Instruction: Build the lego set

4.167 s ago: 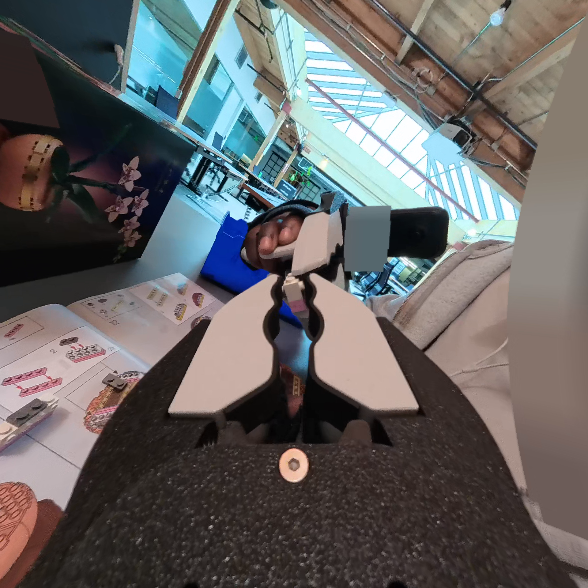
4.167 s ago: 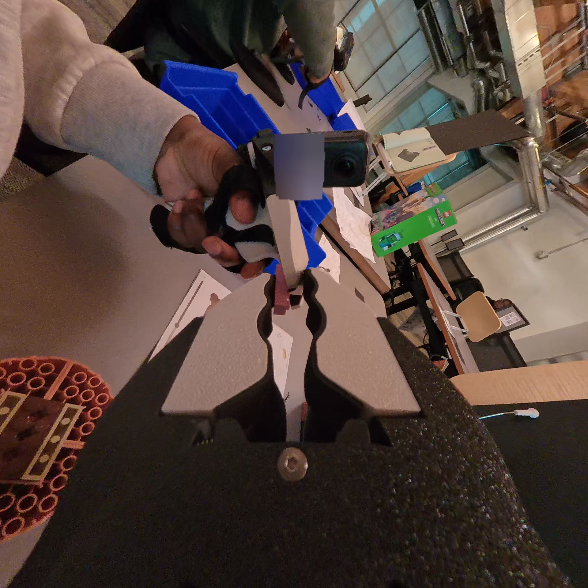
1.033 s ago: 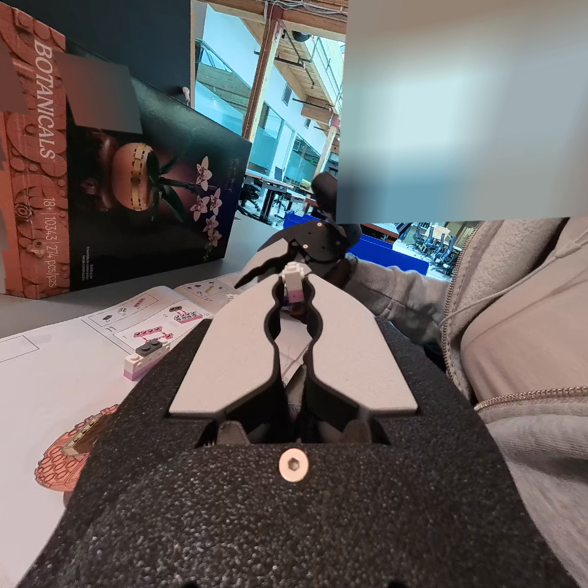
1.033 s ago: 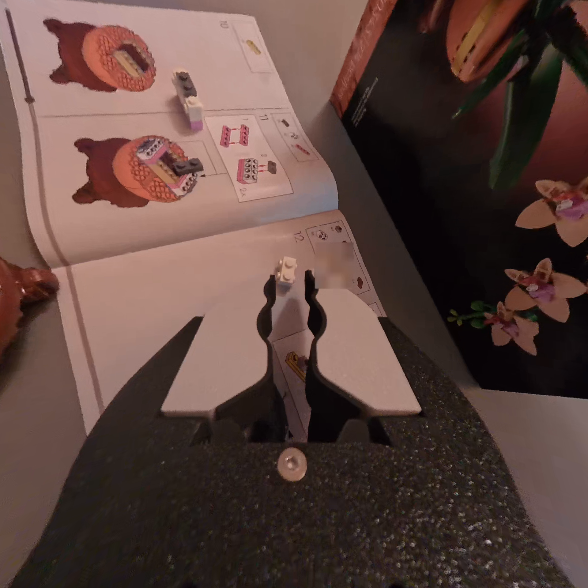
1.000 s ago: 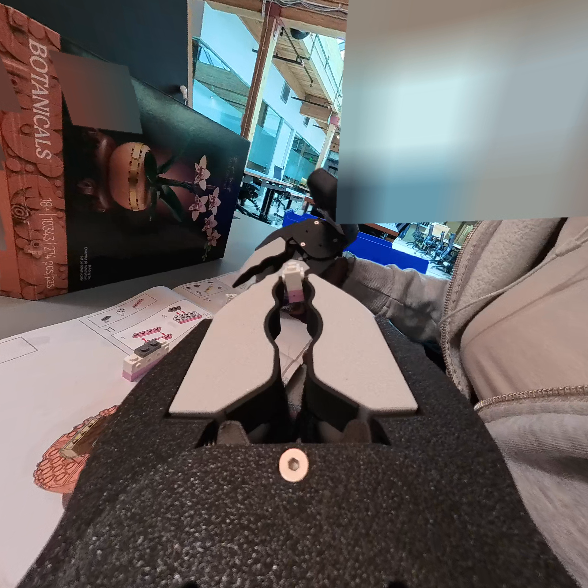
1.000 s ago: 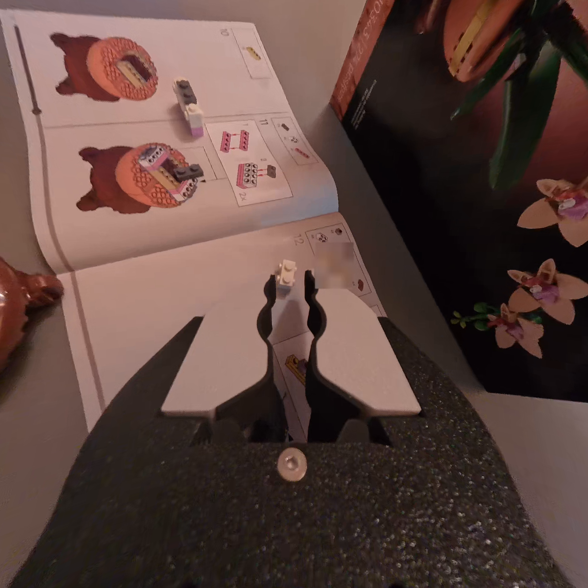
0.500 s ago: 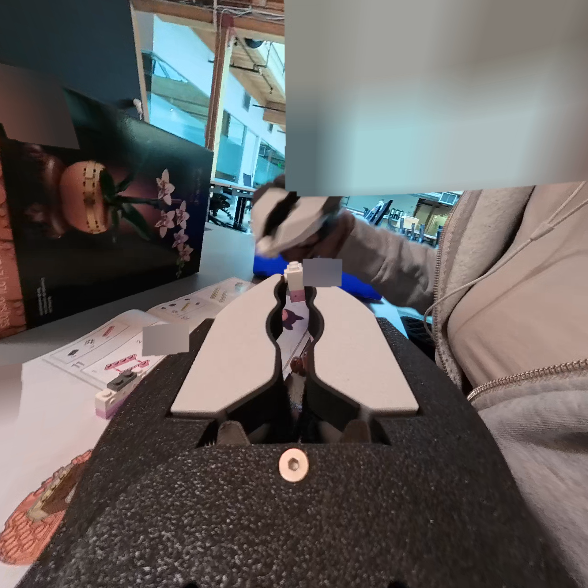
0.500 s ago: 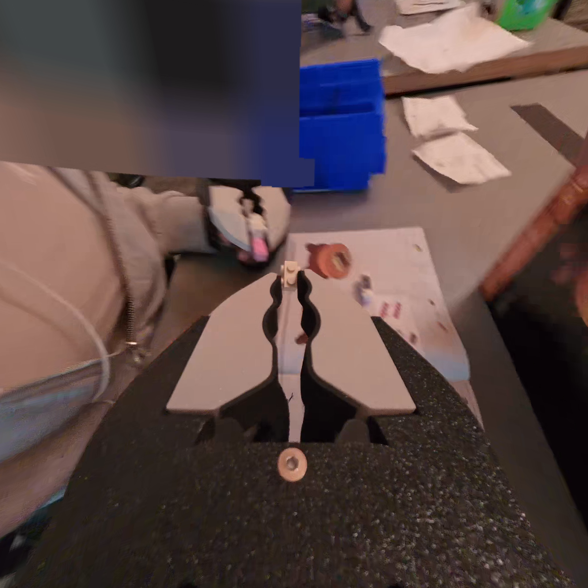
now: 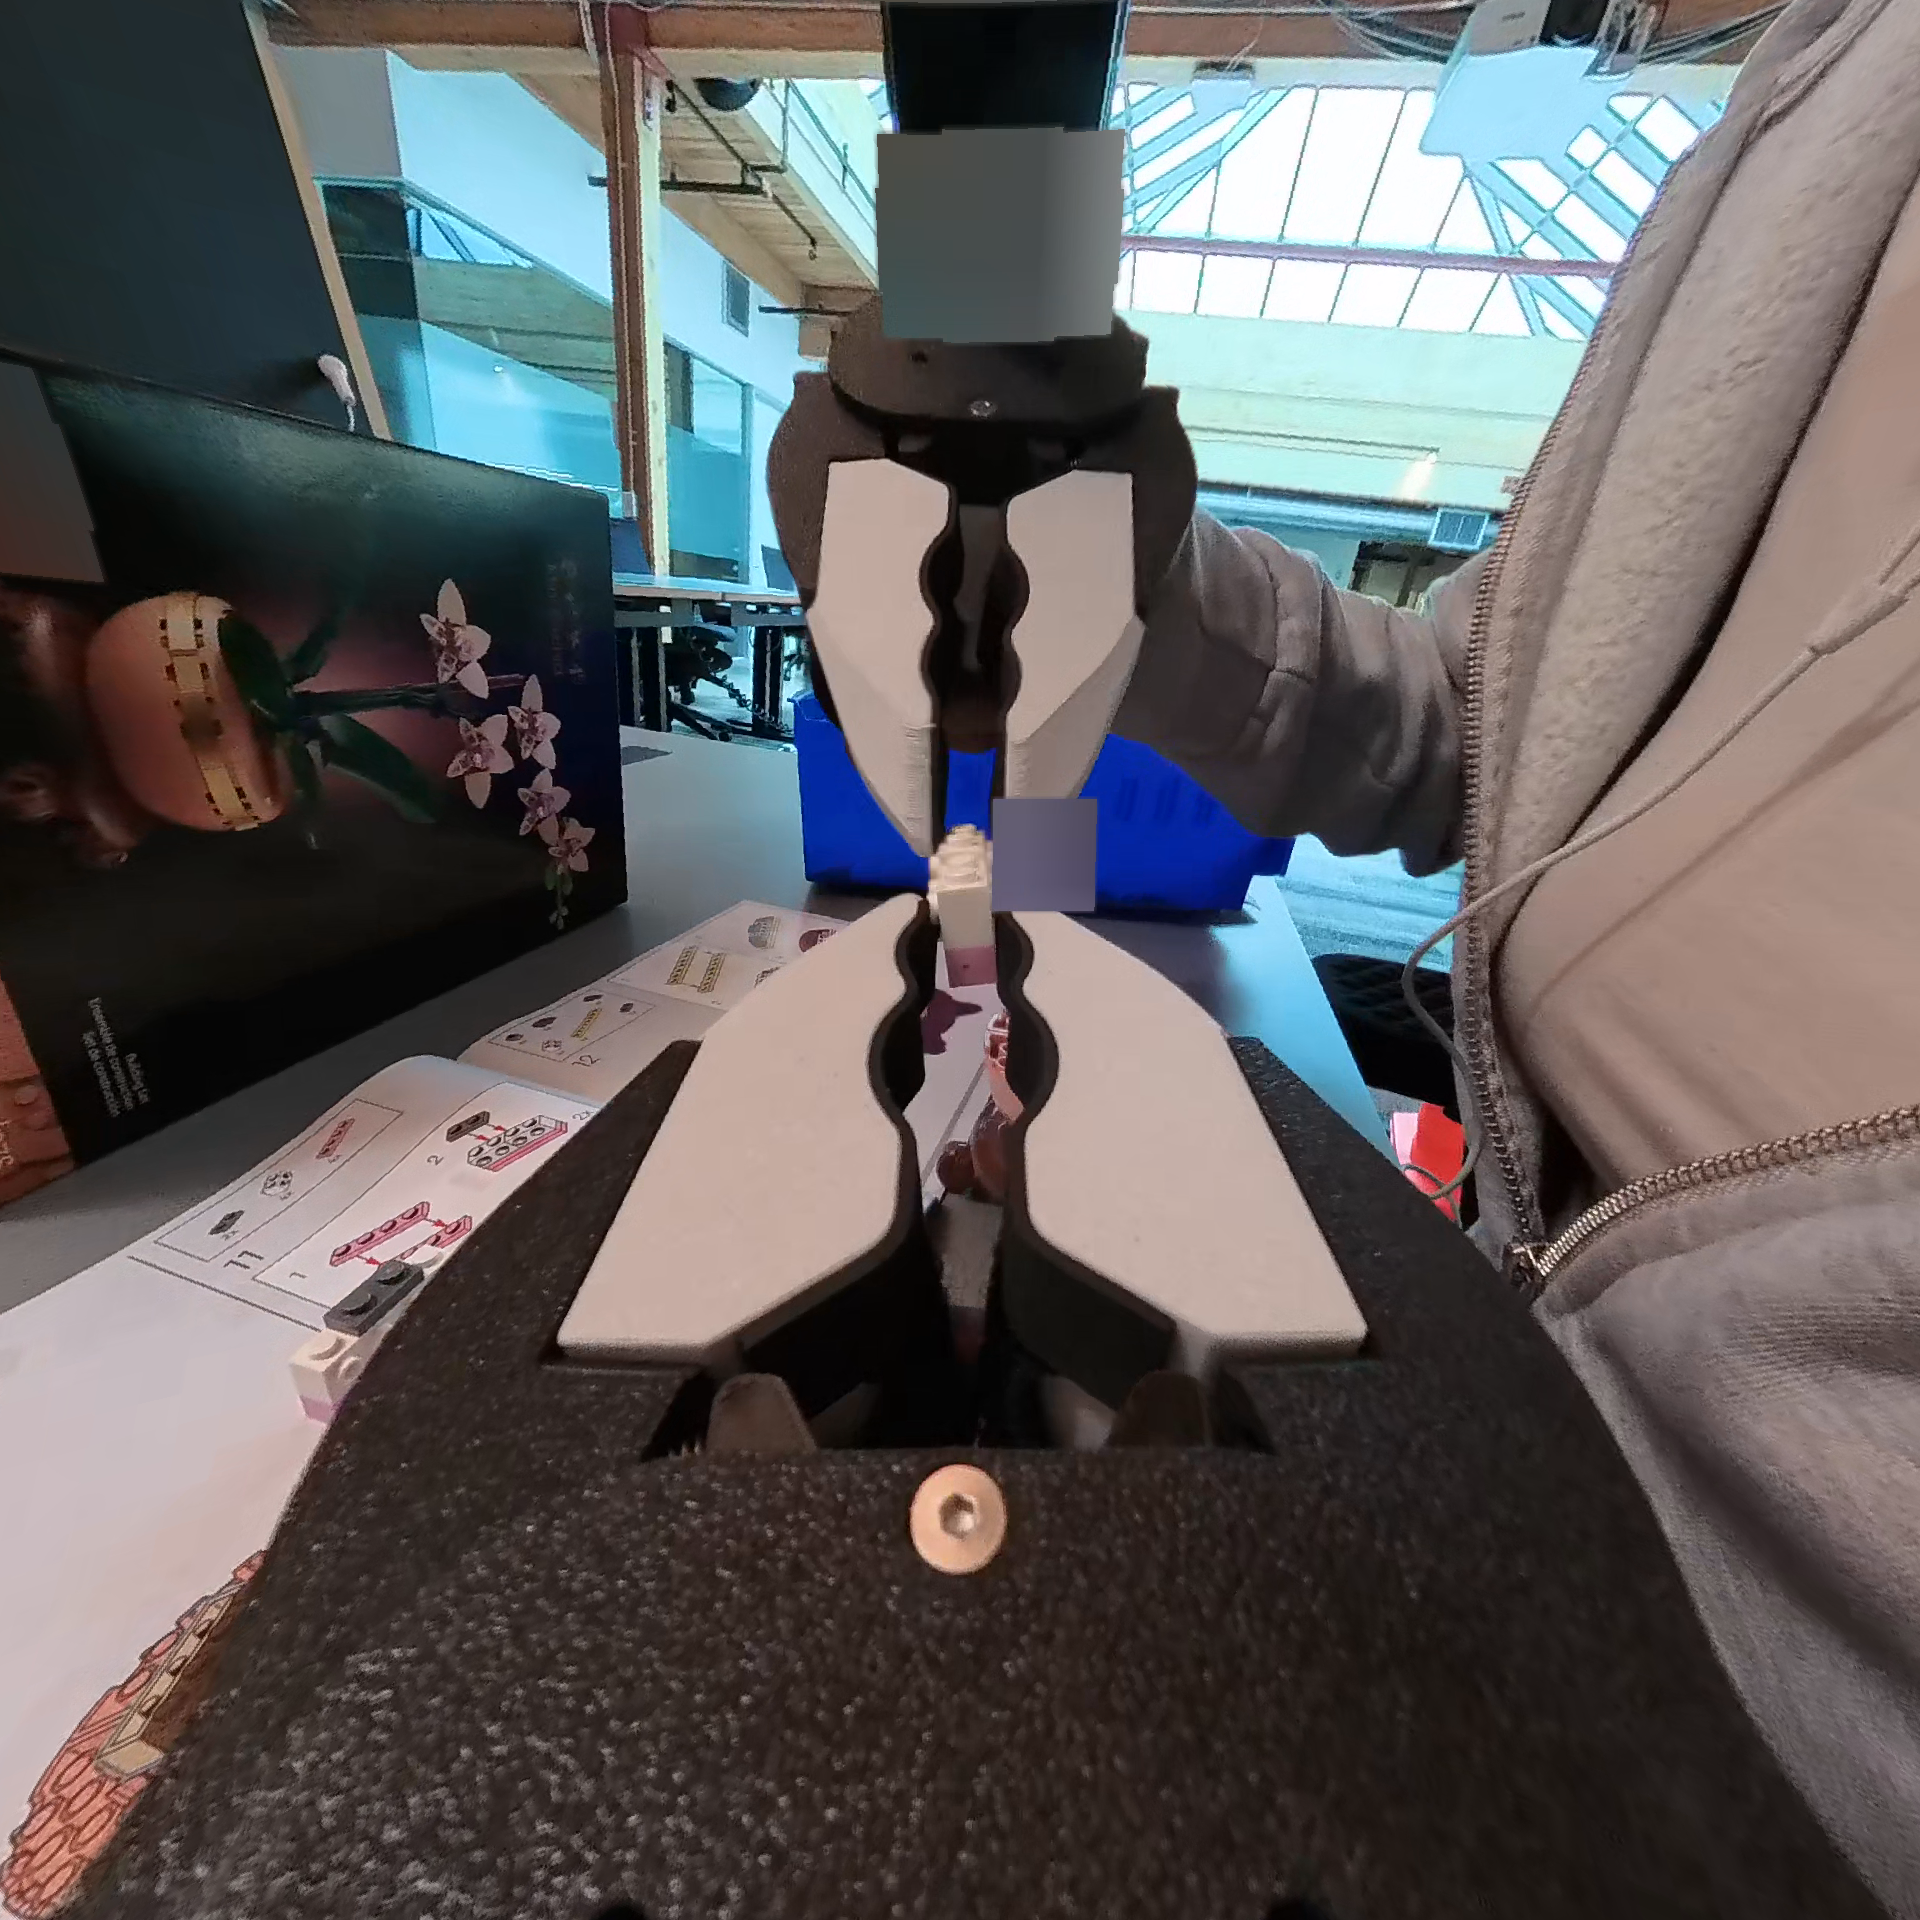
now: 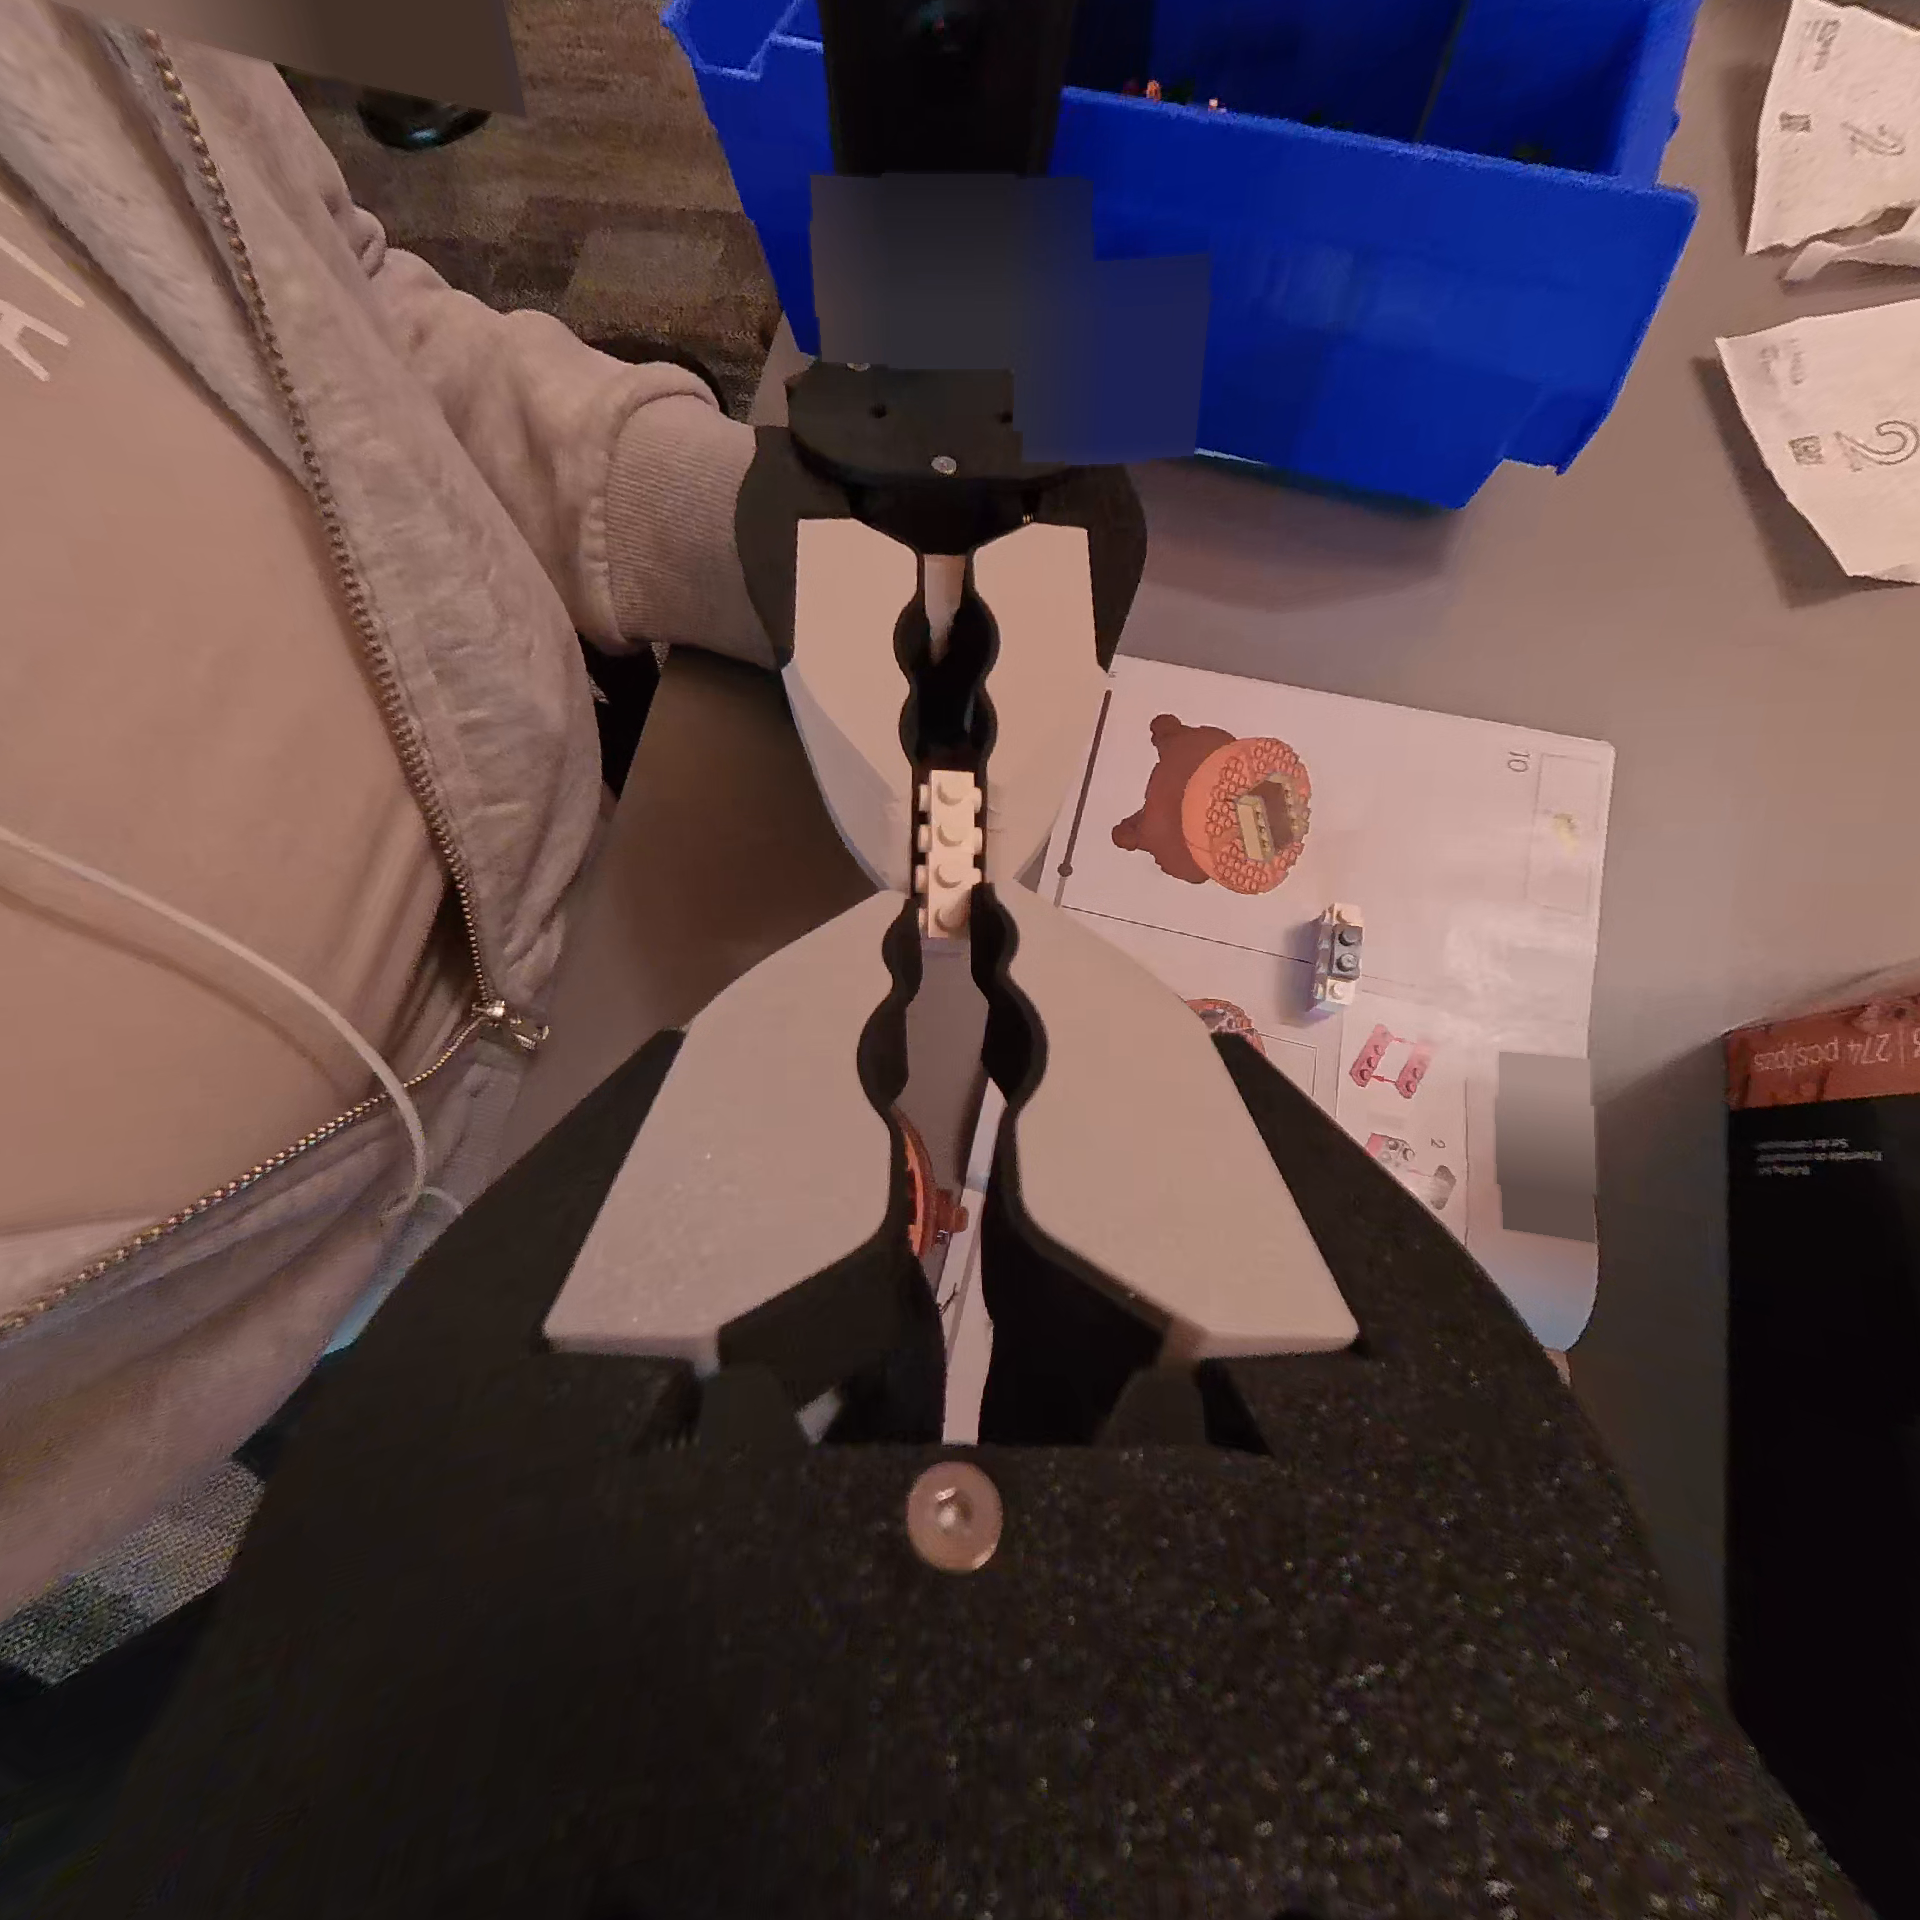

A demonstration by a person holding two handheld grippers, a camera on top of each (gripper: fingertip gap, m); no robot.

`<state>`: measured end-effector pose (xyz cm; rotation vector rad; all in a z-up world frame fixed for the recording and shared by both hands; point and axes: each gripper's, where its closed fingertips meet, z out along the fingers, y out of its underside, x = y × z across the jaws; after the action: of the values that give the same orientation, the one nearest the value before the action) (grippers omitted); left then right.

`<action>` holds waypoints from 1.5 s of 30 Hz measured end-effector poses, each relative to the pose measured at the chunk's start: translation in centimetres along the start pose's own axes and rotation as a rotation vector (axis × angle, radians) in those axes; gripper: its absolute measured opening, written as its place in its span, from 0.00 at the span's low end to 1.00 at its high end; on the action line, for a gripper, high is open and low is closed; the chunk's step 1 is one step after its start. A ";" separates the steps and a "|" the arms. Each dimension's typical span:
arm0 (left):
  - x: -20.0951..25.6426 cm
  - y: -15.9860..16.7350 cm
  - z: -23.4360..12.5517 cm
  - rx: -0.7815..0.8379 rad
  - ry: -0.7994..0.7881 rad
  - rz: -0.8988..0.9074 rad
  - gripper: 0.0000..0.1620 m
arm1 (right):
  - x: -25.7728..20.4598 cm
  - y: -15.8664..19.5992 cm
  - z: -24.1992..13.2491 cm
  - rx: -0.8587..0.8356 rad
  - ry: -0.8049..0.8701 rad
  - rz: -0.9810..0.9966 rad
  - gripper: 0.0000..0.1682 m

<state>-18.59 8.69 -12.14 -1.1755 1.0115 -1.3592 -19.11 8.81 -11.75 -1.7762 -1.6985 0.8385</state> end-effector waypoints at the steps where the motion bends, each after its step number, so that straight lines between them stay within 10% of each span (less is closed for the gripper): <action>1: 0.1 -0.1 0.0 0.006 0.004 -0.005 0.06 | 0.0 0.0 0.0 -0.006 -0.001 -0.002 0.05; 30: 0.2 -0.7 -0.5 0.052 -0.003 0.009 0.05 | -0.4 0.4 0.3 -0.033 0.019 0.008 0.05; 45: -1.8 -5.8 -0.9 0.375 -0.015 -0.346 0.05 | 0.6 -5.0 -4.4 0.365 0.319 -0.376 0.22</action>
<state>-20.43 11.11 -6.84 -1.1010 0.5205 -1.7201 -19.11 9.83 -5.16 -1.2210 -1.4896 0.6113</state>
